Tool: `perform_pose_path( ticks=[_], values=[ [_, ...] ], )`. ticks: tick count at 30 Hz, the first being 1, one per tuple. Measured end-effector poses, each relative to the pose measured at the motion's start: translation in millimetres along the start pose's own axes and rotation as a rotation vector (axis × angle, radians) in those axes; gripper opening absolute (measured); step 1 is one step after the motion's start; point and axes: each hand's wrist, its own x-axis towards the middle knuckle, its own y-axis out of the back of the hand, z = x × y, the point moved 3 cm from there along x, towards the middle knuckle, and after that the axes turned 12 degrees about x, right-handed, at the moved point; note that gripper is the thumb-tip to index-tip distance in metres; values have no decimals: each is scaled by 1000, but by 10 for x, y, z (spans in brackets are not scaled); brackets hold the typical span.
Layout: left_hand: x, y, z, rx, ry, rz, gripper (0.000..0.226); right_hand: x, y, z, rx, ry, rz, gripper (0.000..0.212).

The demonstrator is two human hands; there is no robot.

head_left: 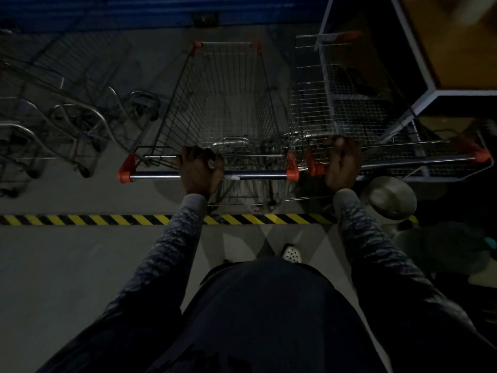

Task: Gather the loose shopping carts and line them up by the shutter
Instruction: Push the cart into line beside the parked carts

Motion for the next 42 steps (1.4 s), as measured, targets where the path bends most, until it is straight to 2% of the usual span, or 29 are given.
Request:
perform_pose_path(
  ticks=[2,6,10,14,19,28,34,38,42],
  values=[
    [-21,-7,53,23,-13,5,30,-52,-28,-31,-72,35,-50,57],
    [-86,-29,251,68,-66,-22,29,-208,-188,-165,-263,196,-279,44],
    [-124,-69,398,83,-102,-57,27,-288,-319,-175,-422,167,-350,38],
    [-169,-73,710,82,-209,-129,31,-268,-326,-151,-400,167,-355,41],
    [-290,-219,1134,220,-376,-282,49,-284,-319,-97,-389,182,-333,42],
    [-304,-219,1267,366,-344,-395,55,-299,-353,-140,-419,159,-347,52],
    [-325,-328,1226,383,-432,-395,75,-331,-313,-229,-350,181,-324,63],
    [-310,-319,1236,372,-399,-405,70,-328,-263,-289,-329,234,-305,48],
    [-318,-254,1252,370,-370,-388,61,-356,-286,-297,-324,243,-292,56]
  ],
)
